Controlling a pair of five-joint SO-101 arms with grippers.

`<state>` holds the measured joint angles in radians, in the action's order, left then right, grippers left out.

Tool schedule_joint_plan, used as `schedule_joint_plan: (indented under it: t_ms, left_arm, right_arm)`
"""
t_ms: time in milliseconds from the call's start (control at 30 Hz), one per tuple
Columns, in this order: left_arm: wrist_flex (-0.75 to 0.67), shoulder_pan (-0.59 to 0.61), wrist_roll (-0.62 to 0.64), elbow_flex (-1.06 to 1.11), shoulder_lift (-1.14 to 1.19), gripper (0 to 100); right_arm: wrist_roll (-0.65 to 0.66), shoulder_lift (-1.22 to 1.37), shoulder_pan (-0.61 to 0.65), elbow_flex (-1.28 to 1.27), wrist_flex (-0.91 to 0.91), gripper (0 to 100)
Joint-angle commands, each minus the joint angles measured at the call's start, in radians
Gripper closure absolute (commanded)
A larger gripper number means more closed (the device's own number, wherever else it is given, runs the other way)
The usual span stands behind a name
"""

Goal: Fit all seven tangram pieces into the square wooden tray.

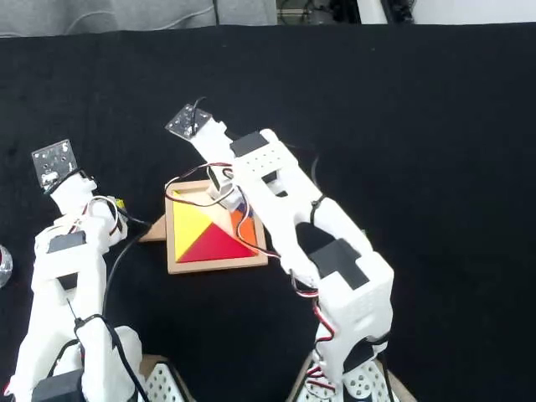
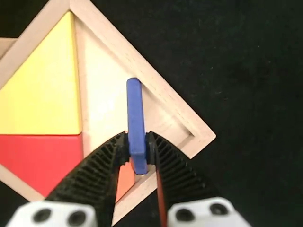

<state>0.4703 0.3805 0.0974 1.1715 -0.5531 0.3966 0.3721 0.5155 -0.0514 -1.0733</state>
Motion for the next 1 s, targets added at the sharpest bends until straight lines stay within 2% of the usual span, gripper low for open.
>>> schedule_joint_plan:
  t_ms: [0, 200, 400, 567, 967]
  left_arm:
    - [-0.015, -0.015, 0.002, -0.008, -0.028, 83]
    - [-0.015, -0.015, 0.002, -0.008, -0.028, 83]
    - [-0.015, -0.015, 0.002, -0.008, -0.028, 83]
    - [-0.015, -0.015, 0.002, -0.007, -0.028, 83]
    - [-0.015, -0.015, 0.002, -0.007, -0.028, 83]
  right_arm:
    - [-0.009, -0.016, 0.017, -0.004, 0.023, 98.6]
    - [-0.008, -0.018, 0.011, 0.001, 0.02, 97.5]
    - [0.0, -0.044, 0.012, 0.019, -0.028, 75.5]
    - [0.023, -0.105, 0.005, 0.018, -0.04, 77.9]
    - [0.025, -0.105, -0.107, 0.025, 0.026, 78.0]
